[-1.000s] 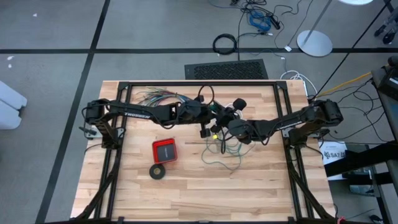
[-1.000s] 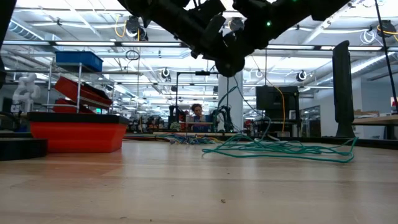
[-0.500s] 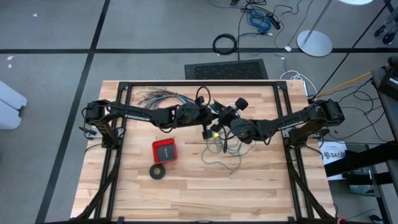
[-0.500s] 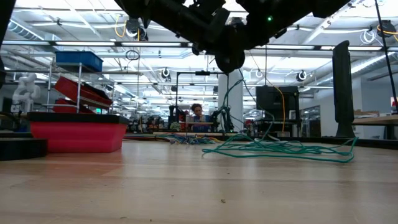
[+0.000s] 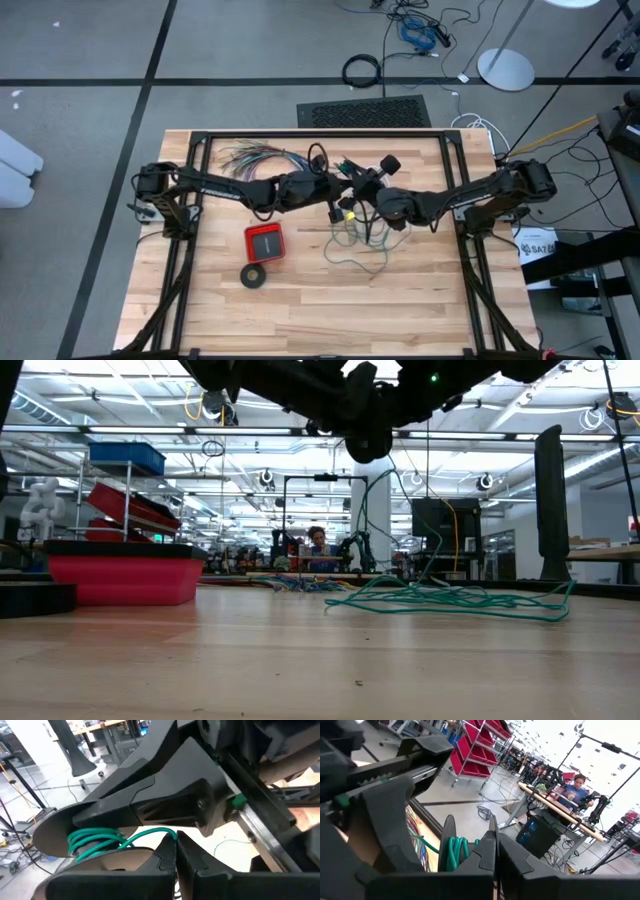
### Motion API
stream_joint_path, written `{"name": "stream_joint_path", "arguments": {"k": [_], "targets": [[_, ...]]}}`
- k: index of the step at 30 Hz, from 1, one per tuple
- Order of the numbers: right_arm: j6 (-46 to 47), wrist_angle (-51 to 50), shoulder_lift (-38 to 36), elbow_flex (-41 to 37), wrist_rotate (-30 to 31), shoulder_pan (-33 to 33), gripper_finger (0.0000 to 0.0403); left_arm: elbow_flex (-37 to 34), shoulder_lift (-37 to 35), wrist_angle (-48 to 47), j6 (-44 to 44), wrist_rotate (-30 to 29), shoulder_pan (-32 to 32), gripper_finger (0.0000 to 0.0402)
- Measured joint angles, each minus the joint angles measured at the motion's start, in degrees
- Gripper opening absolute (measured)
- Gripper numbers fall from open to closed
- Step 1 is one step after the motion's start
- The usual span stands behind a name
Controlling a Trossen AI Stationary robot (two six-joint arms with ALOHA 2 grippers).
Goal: Coil cords
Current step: Coil the green wire onto the spool
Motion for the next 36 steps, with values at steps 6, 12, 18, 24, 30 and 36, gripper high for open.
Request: {"name": "stream_joint_path", "arguments": {"k": [6,12,18,24,30,36], "targets": [[-0.5,0.1,-2.7,0.0,-1.3,0.0,0.0000,0.0,0.0,1.8,2.4,-0.4,0.0,0.0000],[-0.7,0.9,-7.7,0.0,-3.9,0.4,0.0000,0.0,0.0,9.4,4.9,0.4,0.0,0.0000],[-0.9,4.7,-10.3,0.0,-6.9,0.4,0.0000,0.0,0.0,16.6,6.5,1.9,0.0,0.0000],[-2.5,13.5,-10.2,0.0,-13.1,0.2,0.0000,0.1,0.0,17.5,7.2,2.5,0.3,0.0015],[-3.0,15.9,-10.3,0.0,-15.2,0.6,0.0000,0.1,0.0,17.8,11.1,0.3,0.3,0.0020],[-3.7,15.1,-12.1,0.0,-15.0,2.6,0.0000,0.2,-0.1,17.6,14.8,-0.1,0.8,0.0021]]}}
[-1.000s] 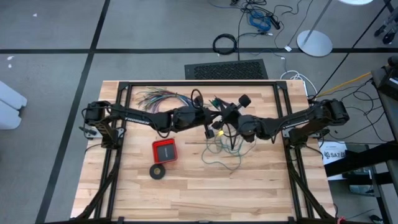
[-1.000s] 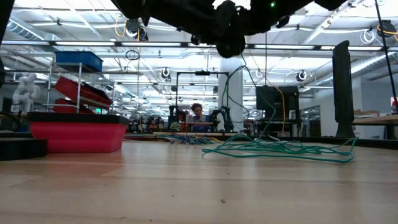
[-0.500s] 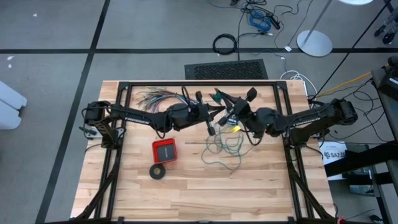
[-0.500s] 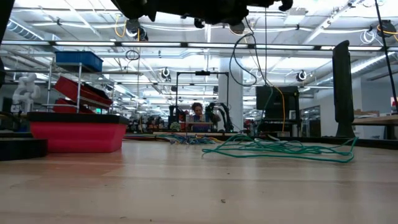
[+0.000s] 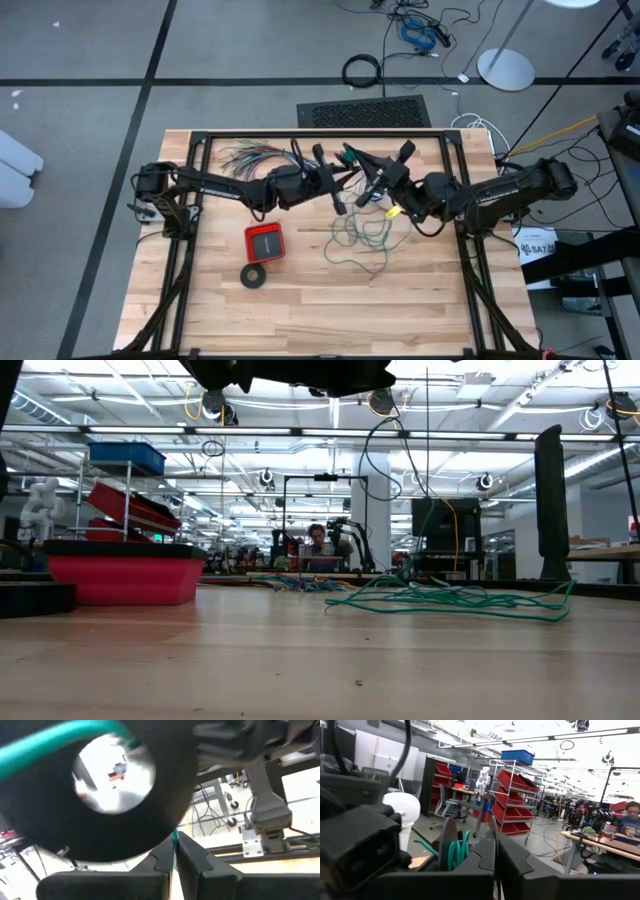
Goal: Coil cords
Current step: Coil the green wire onto the spool
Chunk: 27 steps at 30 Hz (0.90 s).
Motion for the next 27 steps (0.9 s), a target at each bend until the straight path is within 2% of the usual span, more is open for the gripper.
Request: {"name": "stream_joint_path", "arguments": {"k": [2,7,10,14,22,27], "targets": [[0.0,-0.1,-0.8,0.0,0.2,0.6,0.0000,0.0,0.0,0.1,0.1,0.5,0.5,0.0022],[0.0,-0.1,-2.3,0.0,-0.3,1.9,0.0000,0.0,0.0,0.1,-2.5,6.5,1.9,0.0025],[0.0,-0.1,-3.4,0.0,-0.9,2.6,0.0000,0.0,0.1,-1.1,-4.0,7.2,3.1,0.0039],[-0.6,-0.3,-4.0,0.0,-0.9,3.6,0.0000,0.0,0.1,-1.1,-6.8,11.7,4.7,0.0061],[0.0,-0.8,-4.4,0.0,-0.7,4.6,0.0000,-0.1,4.0,0.5,-8.9,14.5,6.9,0.0066],[3.3,-5.7,-4.4,0.0,0.0,4.6,0.0000,-0.1,5.4,1.2,-8.9,16.9,7.8,0.0066]]}}
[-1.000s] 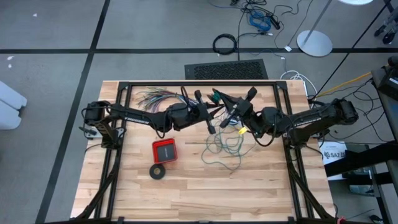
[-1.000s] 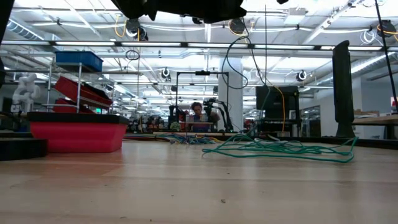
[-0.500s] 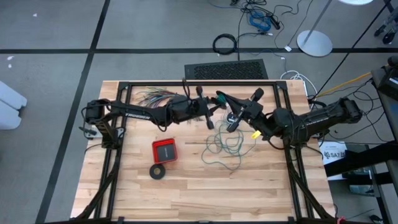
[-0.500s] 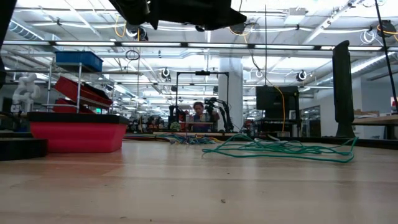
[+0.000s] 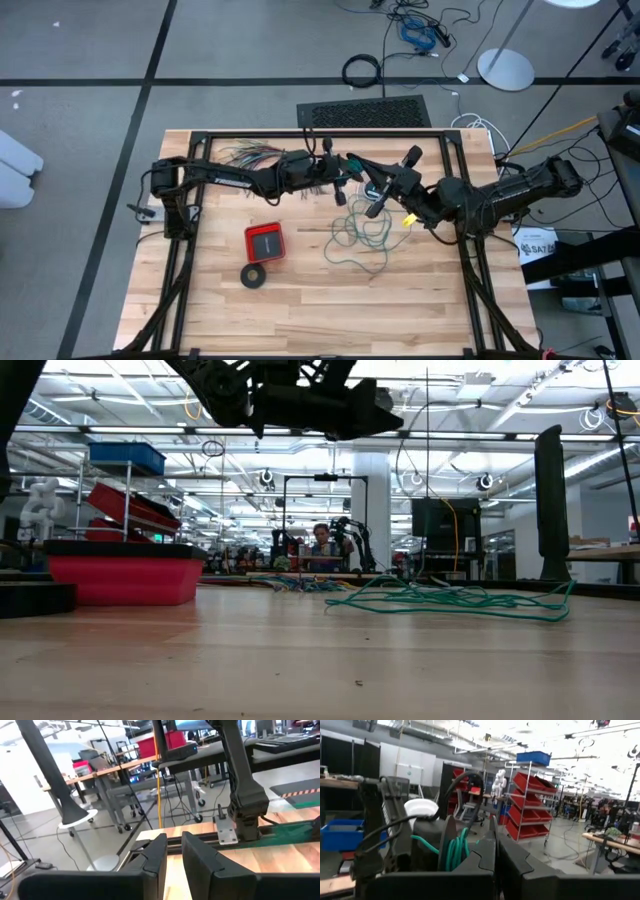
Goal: Coil cords
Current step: Coil the green wire onto the spool
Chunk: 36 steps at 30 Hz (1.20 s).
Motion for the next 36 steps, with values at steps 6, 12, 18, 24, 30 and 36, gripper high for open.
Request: {"name": "stream_joint_path", "arguments": {"k": [6,12,18,24,30,36], "targets": [[1.0,-1.7,-0.2,0.0,0.2,0.1,0.0000,0.0,0.0,-1.1,0.4,1.7,1.5,0.0066],[2.0,-5.2,-2.5,0.0,0.2,0.5,0.0000,0.0,-0.8,-13.2,1.8,11.7,3.9,0.0066],[2.2,-8.4,-4.5,0.0,2.8,2.3,0.0000,0.0,-2.5,-24.8,3.1,17.6,6.9,0.0066],[3.7,-12.1,-5.3,0.0,2.9,3.1,0.0000,0.0,-4.5,-25.4,1.2,26.9,9.5,0.0066],[4.1,-13.3,-5.3,0.0,3.0,3.0,0.0000,0.1,-4.2,-21.9,-11.5,39.1,7.3,0.0066],[3.4,-13.3,-5.3,0.0,2.9,3.0,0.0000,0.0,-2.8,-22.8,-12.3,32.4,1.9,0.0066]]}}
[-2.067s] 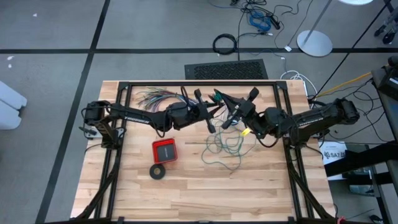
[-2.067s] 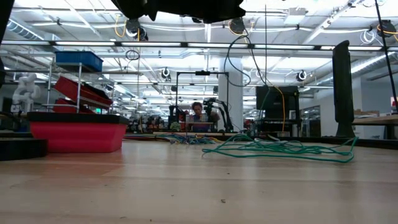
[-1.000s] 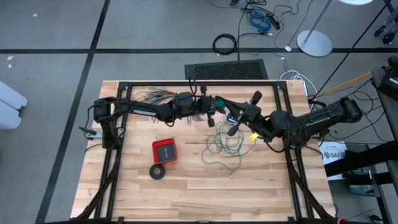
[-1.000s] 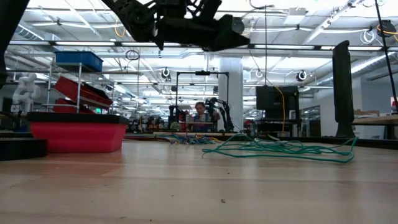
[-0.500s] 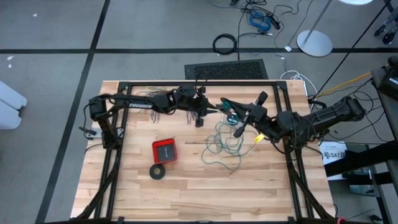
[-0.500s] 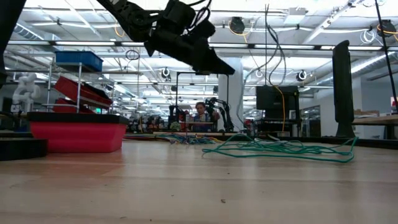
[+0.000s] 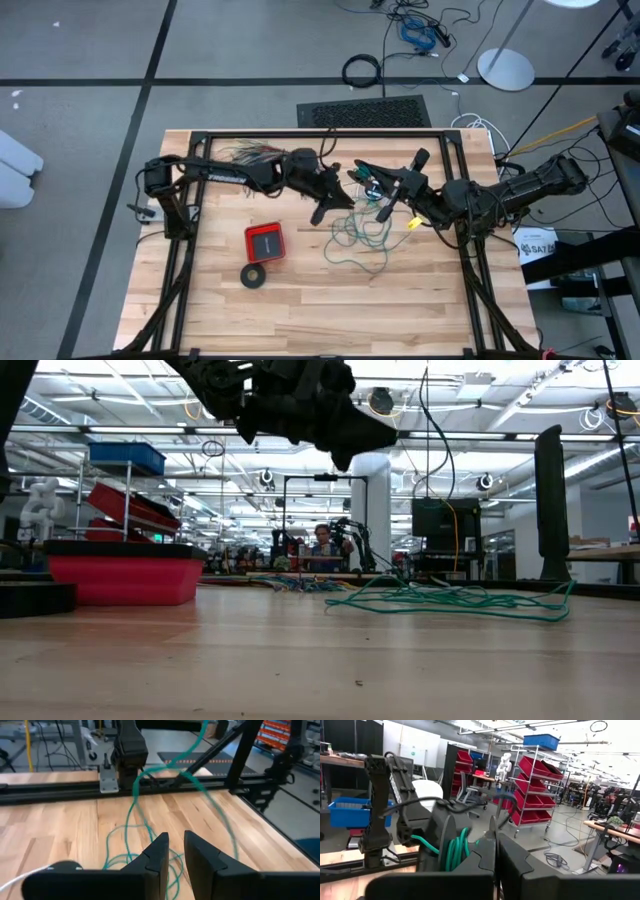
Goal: Coil cords
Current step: Coil the green wire onto the spool
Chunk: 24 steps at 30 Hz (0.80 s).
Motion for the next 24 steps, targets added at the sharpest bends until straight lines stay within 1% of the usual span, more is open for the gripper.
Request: {"name": "stream_joint_path", "arguments": {"k": [3,5,7,12,15,17,21,24], "targets": [[0.0,-0.1,0.0,0.0,0.0,0.0,0.0000,0.0,0.0,1.3,-0.9,-2.0,-1.6,0.0068],[0.0,-0.2,0.0,0.0,0.0,0.0,0.0000,0.0,0.0,1.6,-1.1,-3.4,-2.3,0.0077],[0.0,-0.3,0.0,0.0,0.0,0.0,0.0000,0.0,0.0,2.0,-1.7,-4.5,-2.6,0.0095],[0.0,-0.8,0.0,0.0,0.0,0.0,0.0000,0.0,0.2,4.9,-6.7,-4.8,-3.0,0.0156],[0.0,-1.0,0.0,0.0,0.0,0.0,0.0000,0.0,0.6,5.8,-9.9,-3.5,-3.3,0.0185],[-0.3,-1.1,0.0,0.0,0.0,-0.1,0.0000,0.0,0.9,6.5,-12.2,-1.6,-3.2,0.0194],[-0.6,-1.2,0.0,0.0,0.0,-0.1,0.0000,0.0,2.5,9.0,-16.3,1.4,-3.2,0.0198],[-0.9,-1.4,0.0,0.0,0.0,-0.1,0.0000,0.0,3.9,11.8,-19.3,1.9,-3.5,0.0199]]}}
